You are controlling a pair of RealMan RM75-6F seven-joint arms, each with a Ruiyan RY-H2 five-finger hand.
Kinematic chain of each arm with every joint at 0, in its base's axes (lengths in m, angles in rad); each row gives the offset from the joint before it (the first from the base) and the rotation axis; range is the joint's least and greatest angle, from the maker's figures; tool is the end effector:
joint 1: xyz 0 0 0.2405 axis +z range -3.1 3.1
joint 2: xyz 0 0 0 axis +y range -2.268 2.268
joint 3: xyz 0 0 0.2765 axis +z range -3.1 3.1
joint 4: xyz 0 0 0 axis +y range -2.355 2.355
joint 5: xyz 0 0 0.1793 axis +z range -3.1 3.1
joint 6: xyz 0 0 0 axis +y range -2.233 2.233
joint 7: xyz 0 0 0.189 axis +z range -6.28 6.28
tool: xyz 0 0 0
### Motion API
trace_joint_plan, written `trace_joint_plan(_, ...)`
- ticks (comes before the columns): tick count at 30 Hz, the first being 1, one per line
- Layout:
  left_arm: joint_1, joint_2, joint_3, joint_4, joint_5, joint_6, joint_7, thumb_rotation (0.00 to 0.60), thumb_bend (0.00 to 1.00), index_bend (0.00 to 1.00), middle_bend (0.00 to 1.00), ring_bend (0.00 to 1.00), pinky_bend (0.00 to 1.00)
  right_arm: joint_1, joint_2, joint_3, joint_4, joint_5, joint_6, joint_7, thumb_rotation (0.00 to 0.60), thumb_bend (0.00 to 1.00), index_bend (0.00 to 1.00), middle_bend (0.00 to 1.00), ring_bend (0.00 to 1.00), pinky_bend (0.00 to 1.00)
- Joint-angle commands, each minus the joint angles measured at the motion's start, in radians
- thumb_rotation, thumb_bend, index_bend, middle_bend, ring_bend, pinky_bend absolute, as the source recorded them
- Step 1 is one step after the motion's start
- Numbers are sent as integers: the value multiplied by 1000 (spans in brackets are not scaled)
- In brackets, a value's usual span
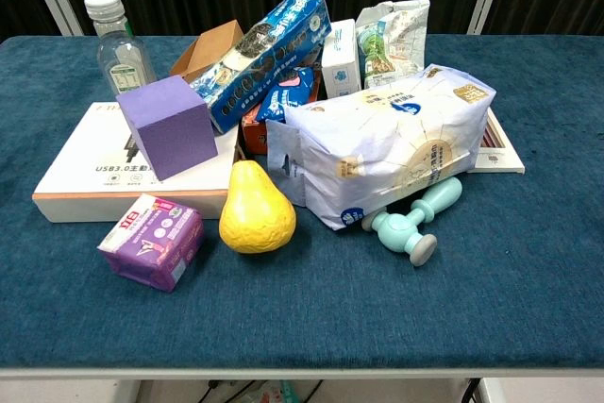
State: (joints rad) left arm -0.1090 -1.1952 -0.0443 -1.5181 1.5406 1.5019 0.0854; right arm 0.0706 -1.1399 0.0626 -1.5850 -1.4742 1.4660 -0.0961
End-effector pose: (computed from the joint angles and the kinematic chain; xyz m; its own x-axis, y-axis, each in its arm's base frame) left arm -0.3157 0.2325 0.1773 0.4894 -0.0261 0.8717 0.8693 -0.0647 -0.4900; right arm -0.3284 -0.2229 0.1923 0.4833 -0.0166 0.8753 -0.8748 0.0293 0.4836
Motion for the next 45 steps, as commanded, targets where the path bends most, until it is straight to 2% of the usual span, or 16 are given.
trace_joint_plan(1,-1,-4,-1,1,-3,-1,-1,388,48,83,60,139,231,1,1,1,6,2,-2,1,600,0,0,0,0,0)
trace_joint_plan(8,2,-9,5,6,-9,-5,-12,387,48,84,60,139,231,14,-17,-1,30,17,-36,-9,600,0,0,0,0,0)
trace_joint_plan(15,15,5,7,6,-8,16,-26,388,48,83,60,139,231,56,-12,18,-6,-9,-57,-42,600,0,0,0,0,0)
trace_joint_plan(23,24,-3,10,30,-10,24,-49,387,48,83,60,139,231,194,17,66,-105,-44,-193,-78,600,0,0,0,0,0)
trace_joint_plan(29,28,5,6,23,-15,32,-49,388,48,83,60,139,231,349,40,97,-184,-66,-380,-104,600,0,0,0,0,0)
trace_joint_plan(37,30,5,14,24,-12,24,-64,393,43,84,60,139,231,513,-31,136,-238,79,-594,-186,600,0,0,0,0,0)
trace_joint_plan(45,34,20,14,2,-21,19,-44,385,40,84,60,139,231,601,-121,126,-220,223,-661,-322,600,0,0,0,0,0)
